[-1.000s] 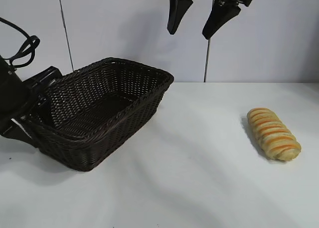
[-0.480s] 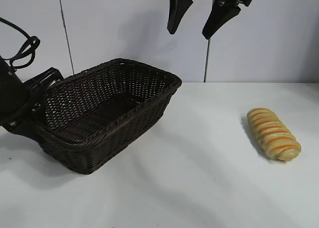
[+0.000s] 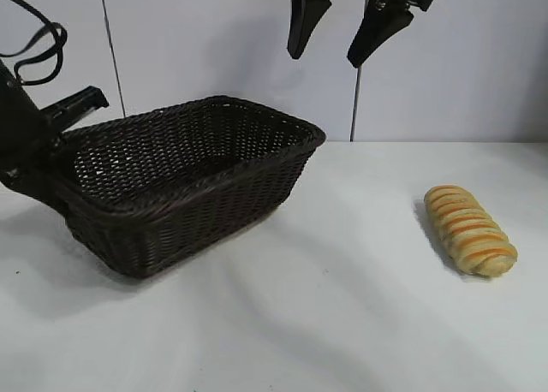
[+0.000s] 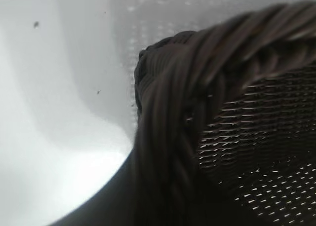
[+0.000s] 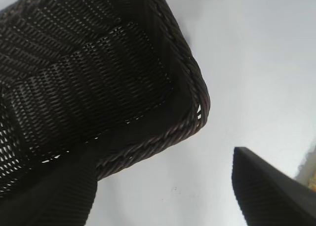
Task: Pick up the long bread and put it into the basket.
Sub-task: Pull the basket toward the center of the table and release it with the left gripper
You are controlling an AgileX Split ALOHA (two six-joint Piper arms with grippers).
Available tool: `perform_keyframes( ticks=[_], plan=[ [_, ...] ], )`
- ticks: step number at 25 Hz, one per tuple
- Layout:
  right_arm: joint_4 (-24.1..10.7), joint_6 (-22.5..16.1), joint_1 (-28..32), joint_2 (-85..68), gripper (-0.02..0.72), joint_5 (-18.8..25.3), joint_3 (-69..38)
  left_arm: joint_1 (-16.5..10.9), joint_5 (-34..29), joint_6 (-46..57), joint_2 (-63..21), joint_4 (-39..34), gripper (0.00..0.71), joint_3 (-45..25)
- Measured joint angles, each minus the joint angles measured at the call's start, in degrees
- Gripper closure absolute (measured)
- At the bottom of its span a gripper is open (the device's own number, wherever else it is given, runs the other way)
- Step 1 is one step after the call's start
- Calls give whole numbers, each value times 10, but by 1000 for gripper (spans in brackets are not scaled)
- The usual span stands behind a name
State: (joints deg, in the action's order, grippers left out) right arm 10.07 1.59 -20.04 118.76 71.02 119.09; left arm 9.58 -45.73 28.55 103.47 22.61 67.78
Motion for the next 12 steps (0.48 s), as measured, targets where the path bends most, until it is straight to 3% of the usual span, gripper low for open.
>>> perform_keyframes(
  ticks=[12],
  plan=[
    [0, 0, 0, 0, 155, 0, 0, 0, -47, -146, 1, -1, 611, 36]
  ],
)
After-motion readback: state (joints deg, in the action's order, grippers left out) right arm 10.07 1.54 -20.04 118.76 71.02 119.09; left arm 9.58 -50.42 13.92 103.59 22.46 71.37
